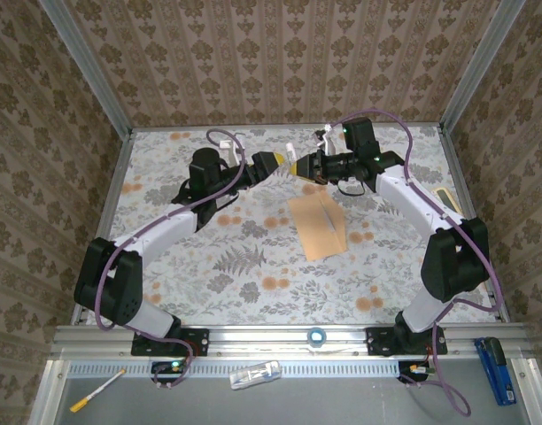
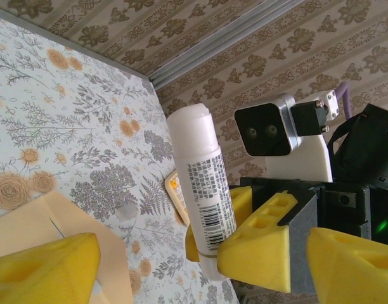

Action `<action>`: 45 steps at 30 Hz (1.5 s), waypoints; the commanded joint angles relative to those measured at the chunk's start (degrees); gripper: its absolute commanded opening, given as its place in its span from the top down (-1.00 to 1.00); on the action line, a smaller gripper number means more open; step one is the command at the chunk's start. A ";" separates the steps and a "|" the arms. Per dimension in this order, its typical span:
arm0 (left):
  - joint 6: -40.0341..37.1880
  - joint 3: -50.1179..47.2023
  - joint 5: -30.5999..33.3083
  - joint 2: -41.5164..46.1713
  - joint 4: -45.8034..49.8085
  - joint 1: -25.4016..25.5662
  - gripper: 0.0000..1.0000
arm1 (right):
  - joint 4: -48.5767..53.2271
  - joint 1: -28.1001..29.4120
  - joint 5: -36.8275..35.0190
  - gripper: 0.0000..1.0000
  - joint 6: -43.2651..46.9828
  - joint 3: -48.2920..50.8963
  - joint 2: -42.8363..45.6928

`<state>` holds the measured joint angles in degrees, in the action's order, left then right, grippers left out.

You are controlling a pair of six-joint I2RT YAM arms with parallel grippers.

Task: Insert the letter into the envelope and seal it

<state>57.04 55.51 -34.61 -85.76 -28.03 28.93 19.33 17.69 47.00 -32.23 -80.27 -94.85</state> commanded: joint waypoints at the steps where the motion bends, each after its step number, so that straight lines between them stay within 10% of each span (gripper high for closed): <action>1: 0.25 -0.61 -1.56 0.72 -2.98 -0.36 -0.68 | -2.84 0.61 2.29 0.76 -0.56 -1.21 0.37; 23: 6.32 -1.54 -3.80 -3.26 -13.77 0.51 -0.46 | -10.01 4.42 5.33 0.73 -2.43 0.68 1.63; 45: 10.49 -1.75 -3.62 -5.28 -19.76 0.96 0.56 | -9.51 5.76 3.11 0.65 -1.51 1.55 0.52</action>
<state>67.59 54.22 -37.34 -90.28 -44.66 29.54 10.39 23.09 49.93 -34.44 -79.37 -94.85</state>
